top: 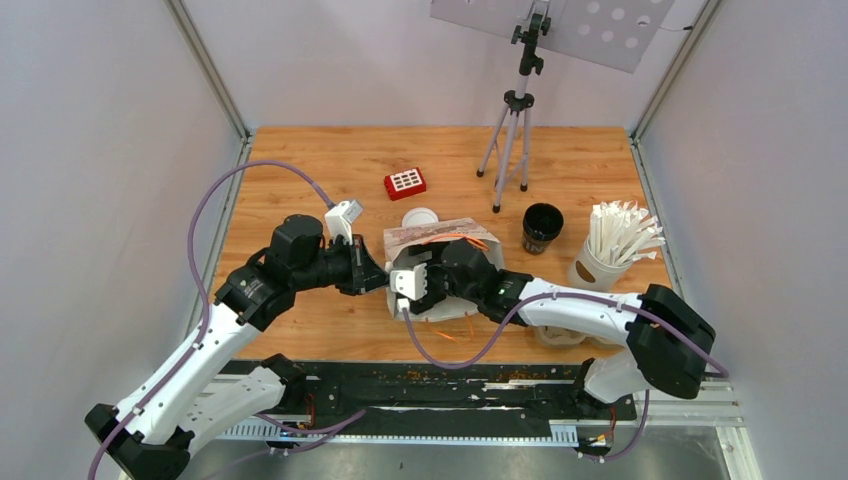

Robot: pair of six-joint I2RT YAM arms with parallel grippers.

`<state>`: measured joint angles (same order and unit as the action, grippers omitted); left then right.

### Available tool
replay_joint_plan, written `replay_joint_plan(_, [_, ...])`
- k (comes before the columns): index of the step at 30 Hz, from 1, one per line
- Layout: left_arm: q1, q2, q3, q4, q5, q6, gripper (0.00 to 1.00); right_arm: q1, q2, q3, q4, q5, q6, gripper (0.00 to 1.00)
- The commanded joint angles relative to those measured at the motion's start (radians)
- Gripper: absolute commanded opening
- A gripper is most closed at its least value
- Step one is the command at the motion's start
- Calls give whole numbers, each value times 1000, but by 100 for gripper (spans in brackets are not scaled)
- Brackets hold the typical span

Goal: Pack the takeout coffee

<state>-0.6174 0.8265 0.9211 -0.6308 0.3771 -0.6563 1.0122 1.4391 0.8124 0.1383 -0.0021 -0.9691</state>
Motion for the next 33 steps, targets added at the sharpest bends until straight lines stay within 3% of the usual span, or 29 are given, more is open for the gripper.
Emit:
replay_joint_plan(1, [-12,-14,10,51,54,-25,0,1,-57,10,-20,-51,23,89])
replay_joint_plan(21, [-12,-5,13,41,30,-21,0,-9,-95,11,-91,-149,21,91])
replay_joint_plan(26, [-12,-8,12,30,26,-14,0,-15,-113,14,-106,-178,37,79])
replay_joint_plan(33, [-12,-15,12,23,25,-15,0,-17,-109,-5,-100,-216,74,51])
